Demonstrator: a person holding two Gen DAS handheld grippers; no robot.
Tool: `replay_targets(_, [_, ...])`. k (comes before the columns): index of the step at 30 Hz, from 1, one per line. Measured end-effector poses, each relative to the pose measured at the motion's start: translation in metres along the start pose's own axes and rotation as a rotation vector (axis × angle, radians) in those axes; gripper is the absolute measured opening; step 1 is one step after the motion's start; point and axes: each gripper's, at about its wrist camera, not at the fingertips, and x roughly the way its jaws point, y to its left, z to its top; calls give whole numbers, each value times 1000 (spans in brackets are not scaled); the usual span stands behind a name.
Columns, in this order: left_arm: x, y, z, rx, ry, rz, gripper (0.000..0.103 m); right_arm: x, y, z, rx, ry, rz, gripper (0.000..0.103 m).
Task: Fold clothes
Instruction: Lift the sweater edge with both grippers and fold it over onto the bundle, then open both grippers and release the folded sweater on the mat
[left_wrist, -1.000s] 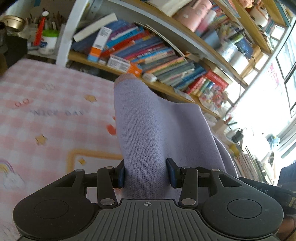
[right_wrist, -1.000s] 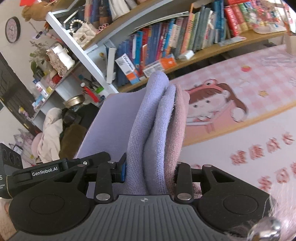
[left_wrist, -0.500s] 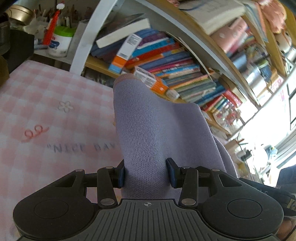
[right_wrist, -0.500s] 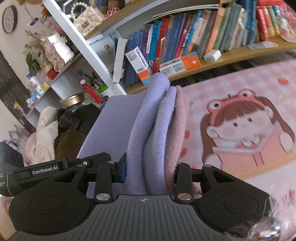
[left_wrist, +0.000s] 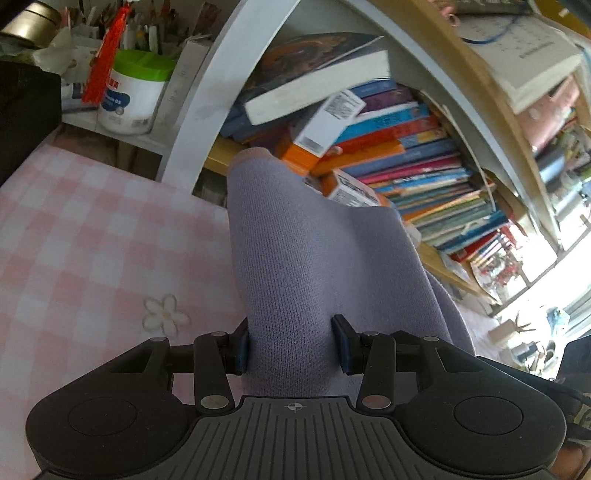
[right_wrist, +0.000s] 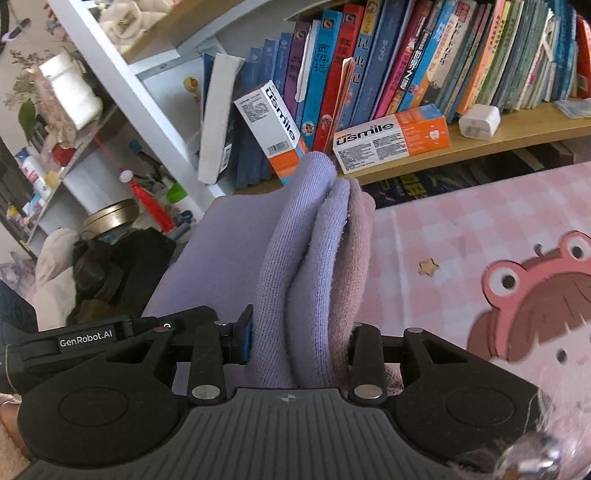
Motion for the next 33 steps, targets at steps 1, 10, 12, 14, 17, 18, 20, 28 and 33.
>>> replay_targets(1, [4, 2, 3, 1, 2, 3, 42, 4, -1, 1, 4, 1, -1, 32])
replay_targets(10, [33, 15, 11, -5, 28, 3, 42, 31, -16, 6, 28, 1, -22, 32])
replay_targets(12, [38, 18, 10, -3, 32, 1, 42, 36, -22, 4, 36, 0, -17, 33])
replay_targets(14, [43, 21, 8, -6, 38, 7, 44, 42, -29, 3, 46, 5, -15, 33])
replay_targets(17, [48, 27, 4, -16, 38, 11, 50, 49, -37, -1, 56, 13, -29, 41])
replay_targets(18, [48, 28, 4, -19, 34, 13, 52, 50, -38, -2, 59, 13, -34, 44])
replay_targets(20, [49, 27, 2, -10, 30, 19, 55, 51, -41, -4, 63, 9, -44, 51])
replay_targets(28, [30, 12, 0, 69, -5, 124, 67, 33, -30, 1, 2, -27, -144, 85])
replay_targets(33, [-1, -6, -10, 156, -63, 196, 77, 4, -17, -2, -13, -60, -177, 87])
